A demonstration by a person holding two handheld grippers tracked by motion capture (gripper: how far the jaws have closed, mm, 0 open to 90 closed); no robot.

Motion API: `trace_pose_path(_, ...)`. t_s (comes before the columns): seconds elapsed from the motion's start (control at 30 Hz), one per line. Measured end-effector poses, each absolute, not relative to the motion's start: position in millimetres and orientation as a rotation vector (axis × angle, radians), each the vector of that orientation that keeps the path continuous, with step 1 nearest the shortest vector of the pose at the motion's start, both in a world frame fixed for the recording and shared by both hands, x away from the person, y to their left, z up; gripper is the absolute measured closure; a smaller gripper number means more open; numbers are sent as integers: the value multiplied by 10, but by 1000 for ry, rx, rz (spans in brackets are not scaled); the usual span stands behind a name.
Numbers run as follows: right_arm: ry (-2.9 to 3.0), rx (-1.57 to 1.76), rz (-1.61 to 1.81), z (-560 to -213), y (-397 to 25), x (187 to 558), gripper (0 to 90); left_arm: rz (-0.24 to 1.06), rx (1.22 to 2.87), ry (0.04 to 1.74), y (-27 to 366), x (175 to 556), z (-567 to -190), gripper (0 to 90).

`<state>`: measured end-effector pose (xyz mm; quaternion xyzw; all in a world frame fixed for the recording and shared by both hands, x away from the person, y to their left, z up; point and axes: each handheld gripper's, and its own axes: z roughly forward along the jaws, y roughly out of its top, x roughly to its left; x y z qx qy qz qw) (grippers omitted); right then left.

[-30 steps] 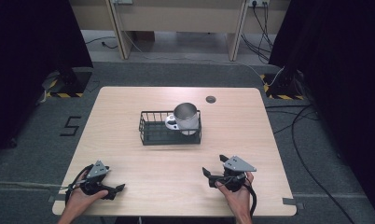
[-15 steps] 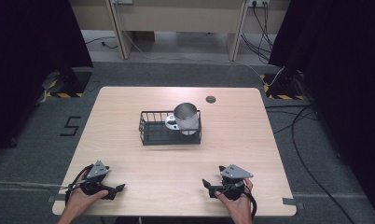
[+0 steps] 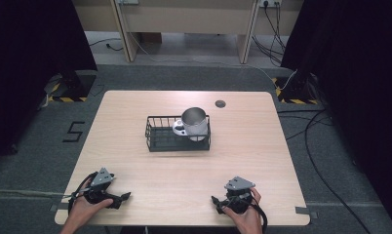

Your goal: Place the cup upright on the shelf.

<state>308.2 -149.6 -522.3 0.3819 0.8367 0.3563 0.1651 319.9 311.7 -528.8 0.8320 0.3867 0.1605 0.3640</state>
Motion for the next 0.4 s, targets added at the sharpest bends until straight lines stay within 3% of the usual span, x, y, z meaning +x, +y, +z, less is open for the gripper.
trace_pose_path(0.4, 2384, 1090, 1008, -5226, -1492, 3081, 102, 412, 2142, 995, 3116, 3196, -5287, 0)
